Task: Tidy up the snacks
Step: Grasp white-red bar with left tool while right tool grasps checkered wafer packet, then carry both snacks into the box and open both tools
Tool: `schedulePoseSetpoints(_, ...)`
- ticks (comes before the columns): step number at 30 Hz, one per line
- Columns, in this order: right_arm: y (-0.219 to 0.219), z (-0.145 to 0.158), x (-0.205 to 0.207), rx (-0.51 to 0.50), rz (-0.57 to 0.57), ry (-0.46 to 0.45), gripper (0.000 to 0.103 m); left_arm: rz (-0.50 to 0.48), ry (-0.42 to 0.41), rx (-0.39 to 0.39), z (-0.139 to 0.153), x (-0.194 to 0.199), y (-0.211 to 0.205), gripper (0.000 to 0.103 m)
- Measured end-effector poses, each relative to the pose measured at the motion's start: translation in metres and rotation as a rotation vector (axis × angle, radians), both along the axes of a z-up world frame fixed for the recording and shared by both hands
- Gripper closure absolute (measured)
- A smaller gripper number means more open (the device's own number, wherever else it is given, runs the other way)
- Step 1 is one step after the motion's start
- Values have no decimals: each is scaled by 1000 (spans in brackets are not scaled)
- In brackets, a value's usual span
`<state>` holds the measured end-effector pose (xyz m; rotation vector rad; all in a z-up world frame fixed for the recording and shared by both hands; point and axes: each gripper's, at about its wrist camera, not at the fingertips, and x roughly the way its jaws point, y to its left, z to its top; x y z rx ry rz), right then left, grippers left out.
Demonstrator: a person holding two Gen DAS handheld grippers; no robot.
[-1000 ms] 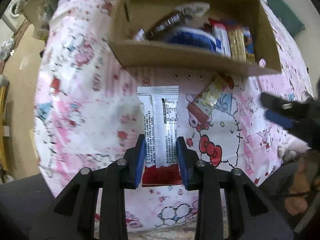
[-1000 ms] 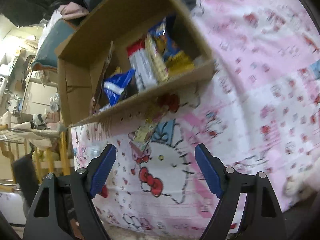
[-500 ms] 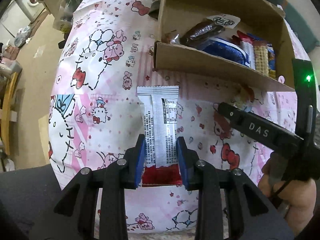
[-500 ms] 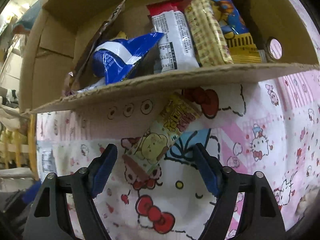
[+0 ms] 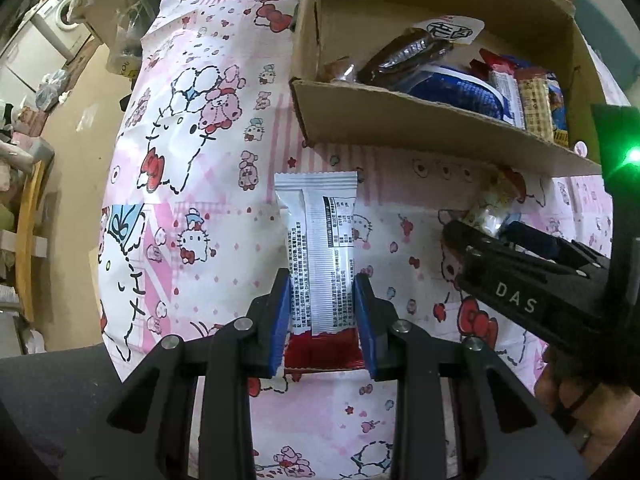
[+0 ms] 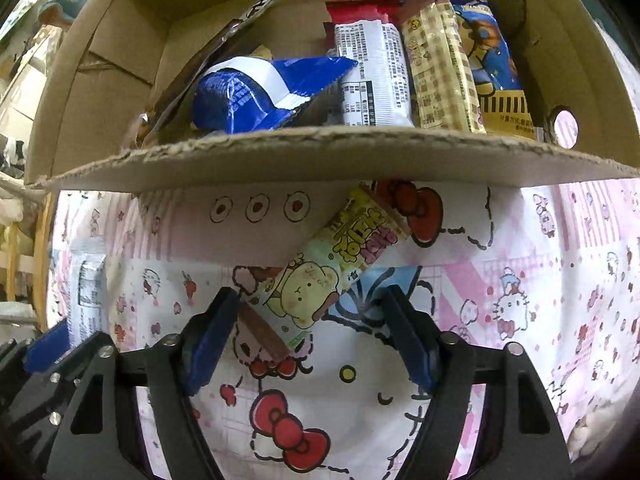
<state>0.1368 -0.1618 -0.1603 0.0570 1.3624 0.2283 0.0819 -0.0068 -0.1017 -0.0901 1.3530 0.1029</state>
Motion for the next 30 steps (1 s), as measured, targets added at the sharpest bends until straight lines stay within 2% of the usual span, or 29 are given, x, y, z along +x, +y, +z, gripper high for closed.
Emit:
schedulePoseSetpoints(1, 1, -1, -3, -15, 2, -6, 37, 5, -2, 1, -1, 0, 1, 76)
schedulePoseSetpoints(4, -3, 0, -7, -33, -5, -16, 56, 22, -14, -17, -1, -1, 5, 76)
schedulePoseSetpoints(5, -6, 1, -9, -36, -7, -17, 78, 29, -16, -34, -1, -1, 7, 76)
schedulePoseSetpoints(6, -10, 4, -11, -31, -12, -18, 84, 31, -15, -41, 0, -2, 7, 76)
schedulePoseSetpoints(8, -20, 9, -18, 47, -32, 21, 90, 32, -26, -39, 2, -3, 7, 76)
schedulePoseSetpoints(15, -39, 14, -54, 114, -49, 46, 93, 31, -58, -28, 7, -4, 5, 76)
schedulePoseSetpoints(19, -51, 25, -70, 213, -81, 30, 93, 36, -64, -27, 8, -6, 5, 76)
schedulePoseSetpoints(25, -68, 63, -93, 431, -95, -48, 93, 51, -104, -56, 21, -16, 10, 76)
schedulePoseSetpoints(30, -75, 103, -96, 526, -53, -143, 93, 67, -171, -113, 48, -25, 18, 76)
